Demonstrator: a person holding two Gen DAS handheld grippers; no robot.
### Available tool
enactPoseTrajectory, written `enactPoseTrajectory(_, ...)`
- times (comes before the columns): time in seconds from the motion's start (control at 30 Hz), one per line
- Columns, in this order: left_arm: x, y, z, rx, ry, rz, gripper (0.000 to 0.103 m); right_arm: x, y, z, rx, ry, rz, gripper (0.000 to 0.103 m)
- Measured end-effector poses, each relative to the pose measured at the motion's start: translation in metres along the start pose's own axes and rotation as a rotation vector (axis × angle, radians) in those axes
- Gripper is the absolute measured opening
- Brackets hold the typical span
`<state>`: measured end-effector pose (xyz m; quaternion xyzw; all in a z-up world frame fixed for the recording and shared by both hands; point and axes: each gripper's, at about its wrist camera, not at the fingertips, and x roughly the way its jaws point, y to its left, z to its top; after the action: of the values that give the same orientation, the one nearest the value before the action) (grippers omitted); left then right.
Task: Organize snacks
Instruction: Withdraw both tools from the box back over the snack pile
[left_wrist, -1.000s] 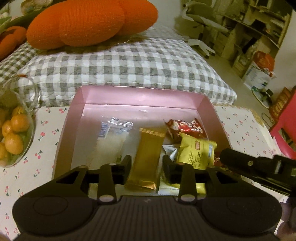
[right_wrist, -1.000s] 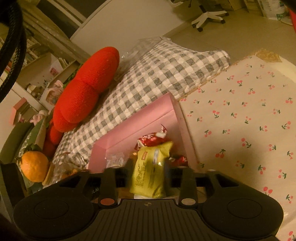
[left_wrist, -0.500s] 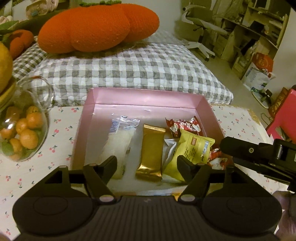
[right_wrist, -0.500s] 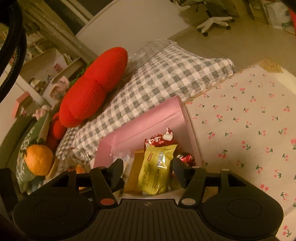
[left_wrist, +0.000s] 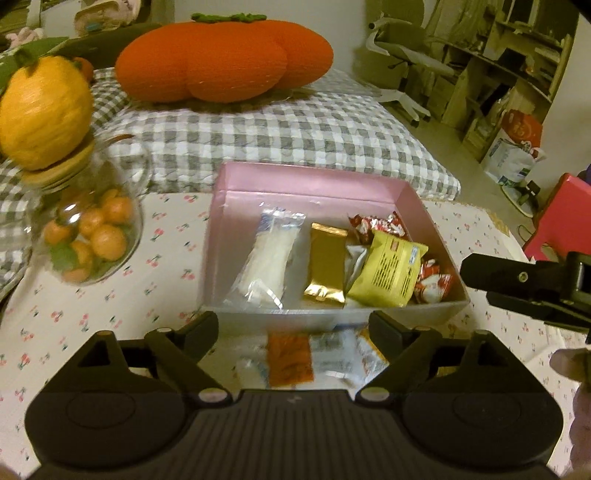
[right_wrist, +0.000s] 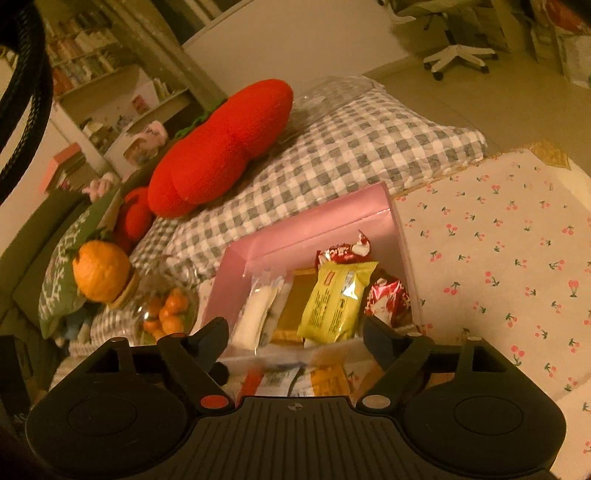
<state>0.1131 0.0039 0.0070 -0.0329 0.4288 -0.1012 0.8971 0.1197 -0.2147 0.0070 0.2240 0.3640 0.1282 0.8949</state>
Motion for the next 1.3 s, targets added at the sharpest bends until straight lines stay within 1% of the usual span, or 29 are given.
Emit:
enactPoseTrajectory(0.3, -0.018, 0.018, -0.033, -0.043, 0.007, 0.018, 0.095, -0.015, 0.002, -0.014, -0.061, 0.023, -0.026, 0.087)
enactPoseTrajectory(0.4, -0.019, 0.022, -0.047, -0.025, -0.025, 0.029, 0.096, -0.02, 0.0, -0.021, -0.096, 0.027, -0.056, 0.089)
enactPoseTrajectory(0.47, -0.015, 0.021, -0.05, 0.009, 0.0, 0.045, 0.095, -0.023, -0.005, -0.028, -0.123, 0.034, -0.079, 0.089)
enactPoseTrajectory(0.5, -0.016, 0.02, -0.05, 0.025, 0.0, 0.051, 0.095, -0.025, -0.007, -0.031, -0.137, 0.038, -0.092, 0.089)
enactPoseTrajectory(0.6, -0.023, 0.024, -0.057, 0.027, -0.036, 0.046, 0.098, -0.028, -0.015, -0.039, -0.178, 0.053, -0.133, 0.089)
enactPoseTrajectory(0.73, -0.027, 0.027, -0.067, 0.014, -0.038, 0.026, 0.098, -0.033, -0.025, -0.049, -0.229, 0.068, -0.18, 0.089)
enactPoseTrajectory(0.97, -0.025, 0.025, -0.087, 0.047, -0.021, 0.021, 0.098, -0.037, -0.039, -0.069, -0.304, 0.107, -0.23, 0.089)
enactPoseTrajectory(1.13, -0.017, 0.024, -0.102, 0.054, 0.014, 0.013, 0.098, -0.029, -0.048, -0.089, -0.367, 0.167, -0.271, 0.089)
enactPoseTrajectory(1.3, -0.007, 0.022, -0.113, 0.1, 0.04, 0.05, 0.098, -0.021, -0.055, -0.108, -0.44, 0.19, -0.304, 0.09)
